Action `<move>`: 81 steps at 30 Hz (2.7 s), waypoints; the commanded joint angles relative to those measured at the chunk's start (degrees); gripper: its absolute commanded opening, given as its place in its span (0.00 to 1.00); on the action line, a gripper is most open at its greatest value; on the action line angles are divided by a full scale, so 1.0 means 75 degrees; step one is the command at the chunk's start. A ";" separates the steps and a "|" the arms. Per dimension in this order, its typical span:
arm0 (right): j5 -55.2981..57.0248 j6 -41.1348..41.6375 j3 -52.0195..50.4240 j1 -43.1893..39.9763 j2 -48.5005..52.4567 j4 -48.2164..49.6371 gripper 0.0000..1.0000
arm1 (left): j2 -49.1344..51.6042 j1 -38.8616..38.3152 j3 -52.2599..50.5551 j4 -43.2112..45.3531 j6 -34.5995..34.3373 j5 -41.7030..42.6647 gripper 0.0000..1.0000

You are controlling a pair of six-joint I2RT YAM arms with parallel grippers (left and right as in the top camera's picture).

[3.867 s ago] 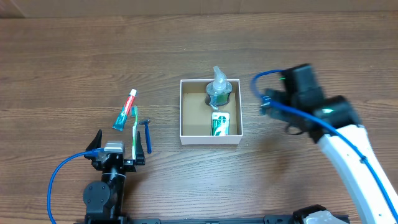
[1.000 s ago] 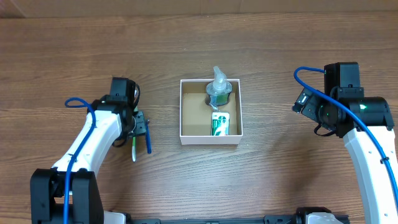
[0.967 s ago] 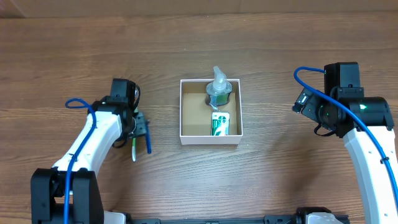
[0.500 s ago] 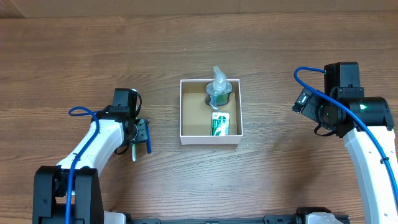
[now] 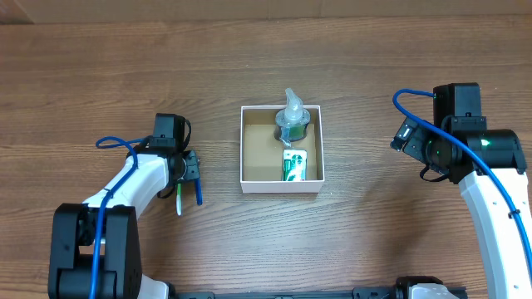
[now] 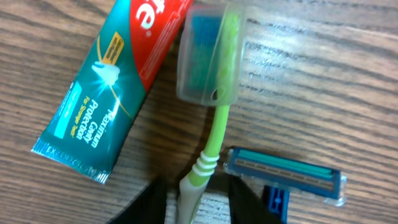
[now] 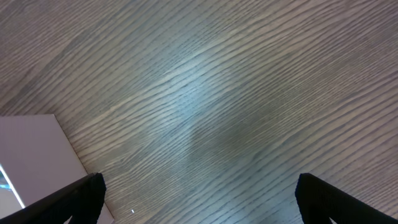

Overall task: Pack container
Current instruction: 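Reach the left gripper to the green toothbrush and grasp it, then lower the toothbrush into the box and open the left gripper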

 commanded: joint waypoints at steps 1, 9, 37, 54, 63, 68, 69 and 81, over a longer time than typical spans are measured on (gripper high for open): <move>0.0079 -0.0017 0.0163 -0.0029 -0.0064 0.0035 1.00 | 0.0463 -0.0006 -0.0140 -0.0026 0.0015 -0.0102 0.14; 0.0082 -0.0017 0.0163 -0.0029 -0.0064 0.0035 1.00 | 0.0455 -0.0009 -0.0099 -0.0335 0.0012 -0.0647 0.05; 0.0082 -0.0017 0.0163 -0.0029 -0.0064 0.0035 1.00 | -0.1029 -0.2914 0.3314 -0.2028 -0.1883 0.0915 0.09; 0.0079 -0.0017 0.0163 -0.0029 -0.0064 0.0035 1.00 | -0.0420 -0.3768 0.3311 -0.1064 -0.2442 0.0114 0.15; 0.0079 -0.0017 0.0163 -0.0029 -0.0064 0.0035 1.00 | -0.0493 -0.3748 0.3389 -0.1253 -0.2448 0.0146 0.52; 0.0079 -0.0017 0.0163 -0.0029 -0.0064 0.0035 1.00 | -0.0909 -0.3748 0.3389 -0.1798 -0.2238 0.0134 0.52; 0.0082 -0.0017 0.0163 -0.0029 -0.0064 0.0035 1.00 | -0.0933 -0.3748 0.3389 -0.1926 -0.2159 0.0105 0.52; 0.0082 -0.0017 0.0163 -0.0029 -0.0064 0.0035 1.00 | -0.0930 -0.2710 0.3366 -0.4814 -0.2072 -0.1443 0.53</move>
